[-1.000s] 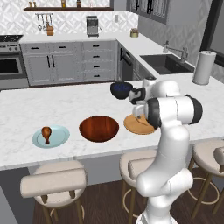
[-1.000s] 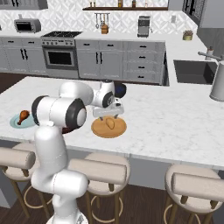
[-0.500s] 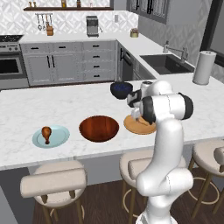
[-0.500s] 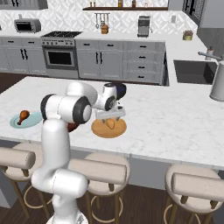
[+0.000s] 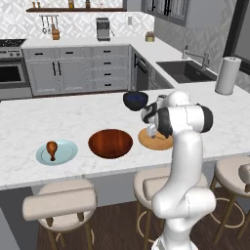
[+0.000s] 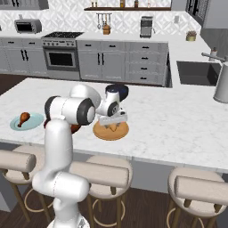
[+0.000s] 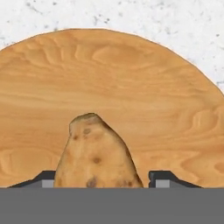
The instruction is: Pick the chicken drumstick and potato from their plates and place them in the bowl. Then put the bowl in the fridge.
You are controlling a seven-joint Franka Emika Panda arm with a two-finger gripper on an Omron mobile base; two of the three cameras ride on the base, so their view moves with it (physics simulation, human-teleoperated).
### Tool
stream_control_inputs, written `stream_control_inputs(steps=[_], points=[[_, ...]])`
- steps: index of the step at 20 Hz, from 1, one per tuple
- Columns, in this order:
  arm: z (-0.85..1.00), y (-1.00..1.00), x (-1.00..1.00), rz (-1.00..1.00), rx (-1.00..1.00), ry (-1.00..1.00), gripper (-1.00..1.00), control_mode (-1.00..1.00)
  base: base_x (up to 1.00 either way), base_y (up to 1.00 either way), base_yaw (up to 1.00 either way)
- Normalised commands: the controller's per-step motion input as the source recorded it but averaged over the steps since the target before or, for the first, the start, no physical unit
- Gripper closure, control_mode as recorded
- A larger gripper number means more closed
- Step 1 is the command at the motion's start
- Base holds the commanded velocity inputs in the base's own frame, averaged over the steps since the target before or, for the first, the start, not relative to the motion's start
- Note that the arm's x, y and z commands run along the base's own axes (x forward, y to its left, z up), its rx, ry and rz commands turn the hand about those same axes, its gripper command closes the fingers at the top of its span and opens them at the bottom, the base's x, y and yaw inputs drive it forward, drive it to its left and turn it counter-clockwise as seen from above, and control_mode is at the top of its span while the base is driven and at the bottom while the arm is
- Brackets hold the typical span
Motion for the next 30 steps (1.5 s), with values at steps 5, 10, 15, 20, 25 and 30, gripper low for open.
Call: stream_control_inputs(steps=[5,10,15,20,25,30], points=[[0.24,0.1,-0.76,0.02,0.01,-0.02,1.0,-1.0,0.0,0.0,0.0],[0.78,0.24,-0.98,0.01,0.06,-0.07,1.0,-1.0,0.0,0.0,0.0],[0.92,0.56,-0.72,0.0,0.03,0.17,1.0,-1.0,0.0,0.0,0.0],[0.66,0.77,-0.49,-0.01,0.06,0.23,1.0,-1.0,0.0,0.0,0.0],[0.08,1.0,-0.09,-0.01,0.03,0.14,1.0,-1.0,0.0,0.0,0.0],[-0.09,0.94,0.12,0.0,0.0,0.14,1.0,-1.0,0.0,0.0,0.0]])
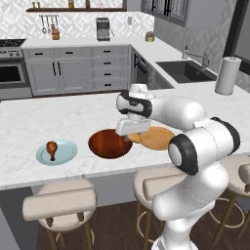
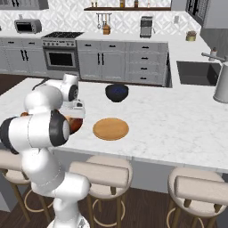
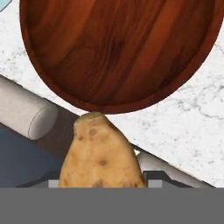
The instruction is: Pick the chicken drumstick and potato from their plates and place them in the bowl. Then put the bowl in the fridge.
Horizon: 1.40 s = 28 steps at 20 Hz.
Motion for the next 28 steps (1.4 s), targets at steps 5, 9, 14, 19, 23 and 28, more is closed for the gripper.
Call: stream_control_inputs(steps=[5,9,14,19,23,28], points=[[-0.34,0.79,0.76,0.0,-0.02,0.13,1.0,-1.0,0.0,0.0,0.0],[-0.49,0.39,0.75,-0.01,-0.08,0.05,1.0,-1.0,0.0,0.0,0.0],[-0.59,0.32,0.41,-0.01,-0.1,0.0,1.0,-1.0,0.0,0.0,0.0],[-0.68,0.15,0.11,0.0,-0.07,0.0,1.0,-1.0,0.0,0.0,0.0],[-0.64,0.0,0.11,0.0,-0.02,0.01,-1.0,-1.0,0.0,0.0,0.0],[-0.15,0.0,0.06,0.0,0.0,0.01,-1.0,-1.0,0.0,0.0,0.0]])
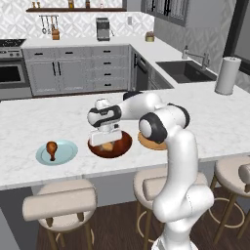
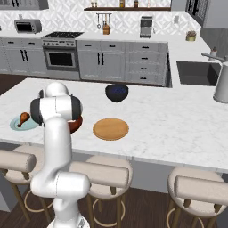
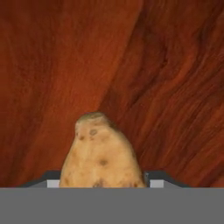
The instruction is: Pick the chicken drumstick and potato from their plates and place them in the bowl. Then put the bowl in the fridge.
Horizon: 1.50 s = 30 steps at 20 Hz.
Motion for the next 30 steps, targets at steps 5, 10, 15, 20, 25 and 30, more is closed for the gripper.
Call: stream_control_inputs(steps=[5,10,15,20,25,30], points=[[0.08,-0.04,-0.45,0.0,0.0,-0.15,-1.0,-1.0,0.0,0.0,0.0],[0.43,-0.24,-0.53,-0.02,0.03,-0.14,-1.0,-1.0,0.0,0.0,0.0],[0.51,-0.4,-0.58,-0.03,0.05,-0.02,-1.0,-1.0,0.0,0.0,0.0],[0.31,-0.56,-0.69,-0.02,0.03,-0.04,-1.0,-1.0,0.0,0.0,0.0],[0.33,-0.43,-0.72,-0.01,0.01,-0.07,-1.0,-1.0,0.0,0.0,0.0],[0.27,-0.25,-0.61,0.0,0.02,-0.1,-1.0,1.0,-0.17,-0.01,0.0]])
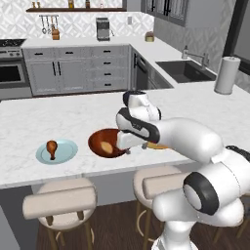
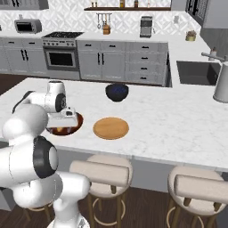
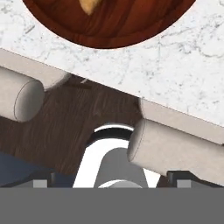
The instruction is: Pick the chicken drumstick and potato from their plates and place them in the bowl. Then put the bowl in the fridge.
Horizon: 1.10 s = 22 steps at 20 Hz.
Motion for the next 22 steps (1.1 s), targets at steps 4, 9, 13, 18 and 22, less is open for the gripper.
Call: stream_control_inputs(steps=[4,9,13,18,22], points=[[0.0,0.0,0.0,0.0,0.0,0.0,-1.0,1.0,-0.56,0.48,0.0],[0.0,0.0,0.0,0.0,0.0,0.0,-1.0,1.0,0.02,1.0,-0.01],[0.0,0.0,0.0,0.0,0.0,0.0,-1.0,1.0,0.37,1.0,-0.05],[0.0,0.0,0.0,0.0,0.0,0.0,-1.0,1.0,0.98,0.31,0.0],[0.0,0.0,0.0,0.0,0.0,0.0,-1.0,1.0,1.0,-0.03,0.0]])
